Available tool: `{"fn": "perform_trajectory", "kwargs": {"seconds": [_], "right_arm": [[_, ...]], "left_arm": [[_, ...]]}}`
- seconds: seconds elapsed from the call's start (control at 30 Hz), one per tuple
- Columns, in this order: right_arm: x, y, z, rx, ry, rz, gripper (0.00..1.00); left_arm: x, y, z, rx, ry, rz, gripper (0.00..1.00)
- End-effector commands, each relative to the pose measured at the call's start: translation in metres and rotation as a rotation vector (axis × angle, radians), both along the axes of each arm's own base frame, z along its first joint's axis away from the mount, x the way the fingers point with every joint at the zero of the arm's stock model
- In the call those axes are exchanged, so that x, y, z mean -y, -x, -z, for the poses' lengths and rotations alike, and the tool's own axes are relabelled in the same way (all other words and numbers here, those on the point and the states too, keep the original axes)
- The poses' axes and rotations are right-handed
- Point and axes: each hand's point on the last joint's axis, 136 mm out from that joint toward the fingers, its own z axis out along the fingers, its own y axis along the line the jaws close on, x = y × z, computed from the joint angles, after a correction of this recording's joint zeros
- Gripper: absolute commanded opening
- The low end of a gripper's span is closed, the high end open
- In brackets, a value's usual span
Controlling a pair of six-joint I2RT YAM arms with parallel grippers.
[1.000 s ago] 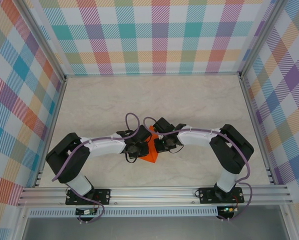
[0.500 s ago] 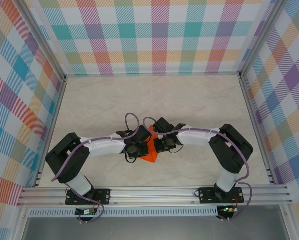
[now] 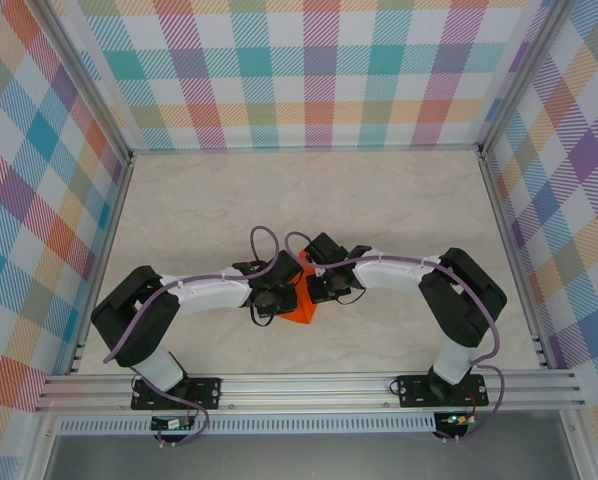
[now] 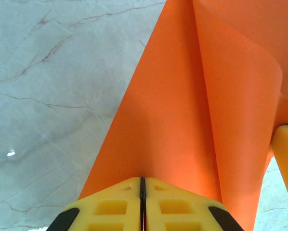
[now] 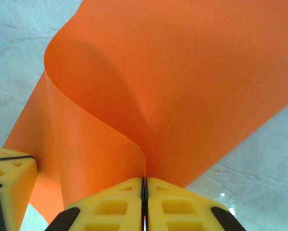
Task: Fold a paper plane with a square sheet of paper (pick it up from the middle)
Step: Fold the triangle a second time at the center of the table.
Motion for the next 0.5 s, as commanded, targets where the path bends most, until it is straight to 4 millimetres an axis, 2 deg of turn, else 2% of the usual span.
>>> {"fn": "perform_trajectory", "kwargs": {"seconds": [0.0,0.47], "right_arm": [[0.0042,0.0000,0.0063,-0.009,0.030,-0.008,0.10],[0.0033,-0.0006,0.0097,-0.019,0.041,-0.010,0.10]], "left_arm": [[-0.0085,0.0084,0.0047,-0.027,-0.026,0.004,0.09],[-0.0069,0.0076,0.0022,-0.020,-0.016,0.007,0.09]]}}
